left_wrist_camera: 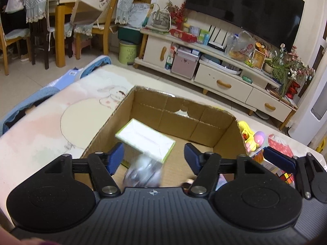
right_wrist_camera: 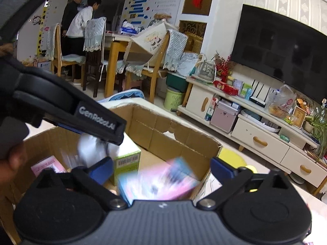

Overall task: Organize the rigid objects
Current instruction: 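Open the left gripper over the cardboard box while the right gripper releases the cartoon box, then withdraw both grippers from the cardboard box back over the table items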

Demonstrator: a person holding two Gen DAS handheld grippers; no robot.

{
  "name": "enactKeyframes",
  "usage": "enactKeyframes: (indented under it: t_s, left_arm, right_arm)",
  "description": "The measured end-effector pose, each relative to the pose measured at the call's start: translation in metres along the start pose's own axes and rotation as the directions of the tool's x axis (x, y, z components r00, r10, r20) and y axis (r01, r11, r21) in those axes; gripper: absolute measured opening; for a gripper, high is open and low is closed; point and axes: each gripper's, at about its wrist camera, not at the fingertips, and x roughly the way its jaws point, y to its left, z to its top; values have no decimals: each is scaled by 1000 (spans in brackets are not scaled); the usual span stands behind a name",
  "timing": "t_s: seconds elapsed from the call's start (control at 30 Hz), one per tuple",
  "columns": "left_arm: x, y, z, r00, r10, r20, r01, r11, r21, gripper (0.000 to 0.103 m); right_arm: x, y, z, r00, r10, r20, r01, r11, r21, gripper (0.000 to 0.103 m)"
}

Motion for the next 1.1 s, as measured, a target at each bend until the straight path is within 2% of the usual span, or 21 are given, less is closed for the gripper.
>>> enactKeyframes:
  t_s: [0.17,0.3,0.57,1.1]
  left_arm:
    - [-1,-3,-1,1000,8,16,-8,1000,16,96]
    - [0,-5,-2,1000,6,18,-6,1000,21,100]
    - [-1,-10,-4,1000,-13,19,12,999,48,101]
    - [3,-9,-5,998,-56,14,54,991,125,103]
  right_arm:
    - [-15,-4,-4,998,-51,21,50,998,40,102]
    - [-28,-11,-15,995,-101,24,98,991,86,102]
    - [-51,-29,-37,981,-193,13,187,963,194,102]
    - [-68,-48,-65,968,-250,-6,242,930,277,102]
